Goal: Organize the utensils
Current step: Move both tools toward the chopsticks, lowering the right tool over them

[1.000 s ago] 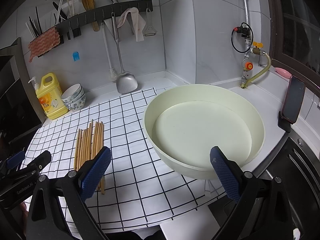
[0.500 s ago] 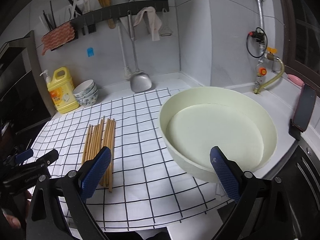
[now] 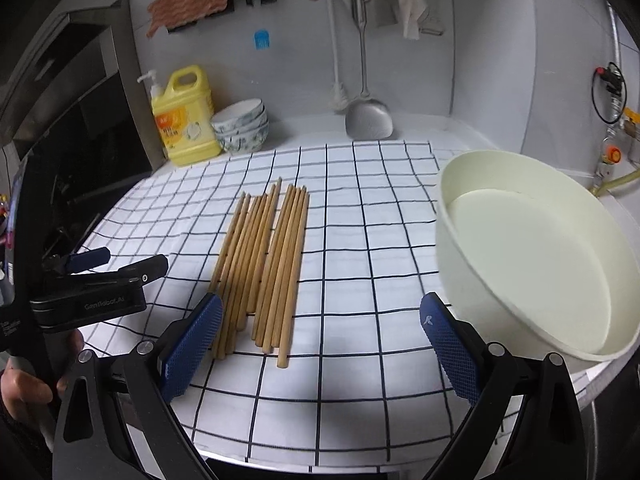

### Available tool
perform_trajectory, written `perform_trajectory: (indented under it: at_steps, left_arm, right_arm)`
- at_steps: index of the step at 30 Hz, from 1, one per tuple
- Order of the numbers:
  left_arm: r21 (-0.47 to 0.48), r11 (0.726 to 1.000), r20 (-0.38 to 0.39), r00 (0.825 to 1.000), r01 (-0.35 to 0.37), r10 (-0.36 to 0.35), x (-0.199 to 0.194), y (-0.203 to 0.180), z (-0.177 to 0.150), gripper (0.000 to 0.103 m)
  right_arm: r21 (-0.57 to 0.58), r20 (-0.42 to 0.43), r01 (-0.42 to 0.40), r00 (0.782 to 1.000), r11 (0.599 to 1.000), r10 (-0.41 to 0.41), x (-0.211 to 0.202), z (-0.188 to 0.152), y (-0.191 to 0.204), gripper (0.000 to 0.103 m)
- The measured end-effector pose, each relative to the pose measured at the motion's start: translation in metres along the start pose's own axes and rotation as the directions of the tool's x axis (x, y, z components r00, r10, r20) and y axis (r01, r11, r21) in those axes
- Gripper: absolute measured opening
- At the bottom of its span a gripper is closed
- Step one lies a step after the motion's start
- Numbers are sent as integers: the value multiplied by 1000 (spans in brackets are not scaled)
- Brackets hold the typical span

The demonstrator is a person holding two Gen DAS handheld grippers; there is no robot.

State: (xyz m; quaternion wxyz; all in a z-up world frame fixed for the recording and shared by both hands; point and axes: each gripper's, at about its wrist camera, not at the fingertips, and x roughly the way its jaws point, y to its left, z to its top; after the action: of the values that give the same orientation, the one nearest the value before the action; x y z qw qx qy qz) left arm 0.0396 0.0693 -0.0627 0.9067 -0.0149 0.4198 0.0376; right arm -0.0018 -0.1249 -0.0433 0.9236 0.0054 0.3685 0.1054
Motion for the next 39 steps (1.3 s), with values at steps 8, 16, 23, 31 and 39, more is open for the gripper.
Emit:
perform_trajectory:
  at_steps: [8,16,23,31,39]
  left_arm:
    - [12,1000,-42,999,-5,6,24,2,-2,97]
    - [17,1000,-73,997,-18,19,41,4,-2,97]
    - [35,999,-87,996,-29,32,50,-2,-3,97]
    - [43,998,-94,995,-39,43,53,-5,-2,97]
    - [54,997,-103,993,-50,55,59,-9,0,97]
  right_arm:
    - [-14,-128,62,990,998,-63,49,0,0,94]
    - [-64,-178,110,977,992,-120,79,-2,2,94]
    - [-94,-204,129,968,987,-146,93,-3,1,94]
    - [-152,-203,144,964,978,-174,96,-5,6,94]
    - [-173,-205,149,961,974,-183,101,-4,6,94]
